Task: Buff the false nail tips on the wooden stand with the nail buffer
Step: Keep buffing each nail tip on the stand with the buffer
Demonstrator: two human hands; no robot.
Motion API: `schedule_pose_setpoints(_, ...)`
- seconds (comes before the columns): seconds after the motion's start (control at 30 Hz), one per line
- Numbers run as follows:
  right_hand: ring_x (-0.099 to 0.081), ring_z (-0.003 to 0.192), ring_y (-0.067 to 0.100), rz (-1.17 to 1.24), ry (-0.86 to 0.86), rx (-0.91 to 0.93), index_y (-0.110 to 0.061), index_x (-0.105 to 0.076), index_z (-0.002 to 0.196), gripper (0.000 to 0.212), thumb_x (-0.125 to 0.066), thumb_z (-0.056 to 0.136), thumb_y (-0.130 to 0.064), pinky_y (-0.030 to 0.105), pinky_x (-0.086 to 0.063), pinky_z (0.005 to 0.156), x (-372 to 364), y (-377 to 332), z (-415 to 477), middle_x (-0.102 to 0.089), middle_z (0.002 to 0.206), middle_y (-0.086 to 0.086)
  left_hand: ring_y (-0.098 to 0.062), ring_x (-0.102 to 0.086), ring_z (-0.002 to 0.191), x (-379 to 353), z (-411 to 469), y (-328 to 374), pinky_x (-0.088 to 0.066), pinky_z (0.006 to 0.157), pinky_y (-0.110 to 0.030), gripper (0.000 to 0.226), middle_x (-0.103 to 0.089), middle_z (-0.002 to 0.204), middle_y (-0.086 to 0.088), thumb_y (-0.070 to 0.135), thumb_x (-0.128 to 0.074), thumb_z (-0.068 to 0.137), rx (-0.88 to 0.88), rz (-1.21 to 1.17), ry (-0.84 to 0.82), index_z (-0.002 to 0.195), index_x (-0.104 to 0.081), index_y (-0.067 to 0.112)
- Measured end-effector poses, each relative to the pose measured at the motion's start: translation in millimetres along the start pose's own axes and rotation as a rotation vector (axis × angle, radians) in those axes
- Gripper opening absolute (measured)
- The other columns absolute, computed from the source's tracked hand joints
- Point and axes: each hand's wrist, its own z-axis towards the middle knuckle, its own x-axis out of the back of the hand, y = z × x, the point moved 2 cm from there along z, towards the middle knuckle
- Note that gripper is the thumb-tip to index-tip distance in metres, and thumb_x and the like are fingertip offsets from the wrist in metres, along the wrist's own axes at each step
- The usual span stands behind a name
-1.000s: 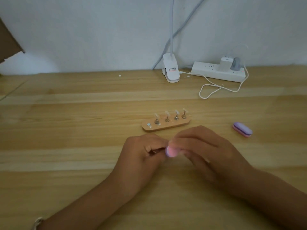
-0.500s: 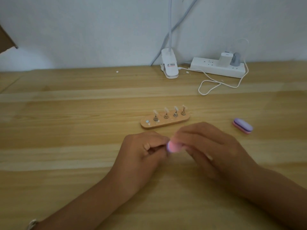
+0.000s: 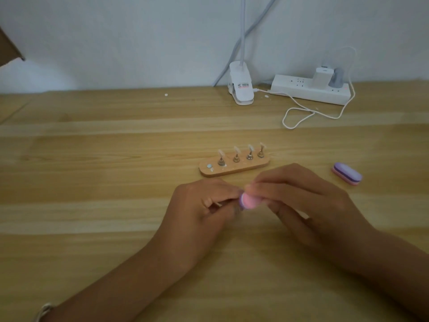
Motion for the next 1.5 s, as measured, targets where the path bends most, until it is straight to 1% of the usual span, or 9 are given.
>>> schedule_pose_setpoints(0.17,-0.063,0.104,0.018,0.004,0.001,-0.01,-0.003,-0.072,0.112,0.024,-0.057,0.095,0.006,0.028,-0.049,0.091,2,4,1,-0.066,0.114,0.006,-0.007,-0.066,0.074,1,0,1,-0.049,0.063,-0.019,0.014,-0.071,0.082,0.01,0.011,-0.073,0.083,0.0,0.05,0.009,0.092,-0.079,0.02)
schedule_pose_setpoints(0.3,-0.063,0.104,0.018,0.0,-0.007,0.043,-0.006,-0.073,0.114,0.027,-0.055,0.096,0.002,0.023,-0.047,0.091,-5,-8,-1,-0.066,0.114,0.008,-0.005,-0.067,0.078,2,0,4,-0.052,0.065,-0.026,0.013,-0.072,0.084,0.011,0.016,-0.07,0.082,-0.045,0.066,0.007,0.092,-0.079,0.02)
schedule_pose_setpoints(0.47,-0.064,0.1,0.022,0.028,-0.003,-0.004,-0.006,-0.072,0.114,0.028,-0.051,0.096,0.0,0.03,-0.05,0.087,5,0,0,-0.066,0.114,0.007,-0.006,-0.066,0.075,1,0,3,-0.051,0.063,-0.028,0.013,-0.071,0.081,0.01,0.016,-0.071,0.081,-0.021,0.08,0.021,0.09,-0.079,0.021)
schedule_pose_setpoints(0.57,-0.065,0.102,0.02,-0.003,-0.031,0.036,-0.007,-0.074,0.114,0.029,-0.059,0.093,0.007,0.026,-0.049,0.09,-4,-9,-1,-0.066,0.114,0.01,-0.006,-0.068,0.076,1,0,2,-0.053,0.064,-0.03,0.013,-0.073,0.081,0.009,0.022,-0.074,0.078,-0.011,0.008,0.026,0.09,-0.079,0.02)
schedule_pose_setpoints(0.87,-0.063,0.108,0.019,0.045,-0.059,0.056,-0.012,-0.074,0.115,0.025,-0.053,0.102,-0.008,0.029,-0.048,0.093,-3,-9,-4,-0.065,0.118,0.006,-0.005,-0.068,0.072,2,0,-1,-0.05,0.064,-0.017,0.014,-0.074,0.08,0.01,0.01,-0.074,0.081,0.091,-0.137,-0.004,0.093,-0.079,0.015)
schedule_pose_setpoints(1.07,-0.064,0.103,0.016,0.029,-0.02,0.003,-0.008,-0.074,0.111,0.025,-0.055,0.097,-0.001,0.023,-0.047,0.091,2,-6,0,-0.066,0.113,0.006,-0.012,-0.066,0.067,1,0,-3,-0.053,0.06,-0.027,0.01,-0.073,0.077,0.002,0.015,-0.074,0.082,0.148,-0.194,-0.028,0.091,-0.079,0.014)
schedule_pose_setpoints(1.27,-0.063,0.101,0.015,-0.035,0.026,-0.022,-0.005,-0.074,0.111,0.025,-0.055,0.095,-0.003,0.015,-0.041,0.095,11,-3,2,-0.067,0.112,0.006,-0.007,-0.063,0.064,0,0,-2,-0.051,0.059,-0.026,0.01,-0.071,0.071,-0.001,0.021,-0.073,0.081,0.191,-0.281,-0.042,0.089,-0.079,0.017)
schedule_pose_setpoints(1.4,-0.064,0.101,0.016,-0.019,0.026,0.026,-0.008,-0.075,0.111,0.027,-0.058,0.095,0.005,0.019,-0.044,0.093,0,-17,-2,-0.067,0.113,0.007,-0.007,-0.064,0.065,-1,0,0,-0.048,0.059,-0.019,0.015,-0.073,0.074,-0.004,0.014,-0.072,0.08,0.217,-0.389,-0.049,0.094,-0.078,0.011)
schedule_pose_setpoints(1.5,-0.061,0.1,0.011,-0.094,0.058,-0.011,-0.006,-0.074,0.109,0.023,-0.057,0.095,-0.001,0.006,-0.034,0.094,10,-6,2,-0.068,0.109,0.006,-0.006,-0.061,0.058,-2,1,1,-0.048,0.056,-0.021,0.016,-0.071,0.067,-0.005,0.014,-0.073,0.079,0.267,-0.436,-0.03,0.092,-0.077,0.007)
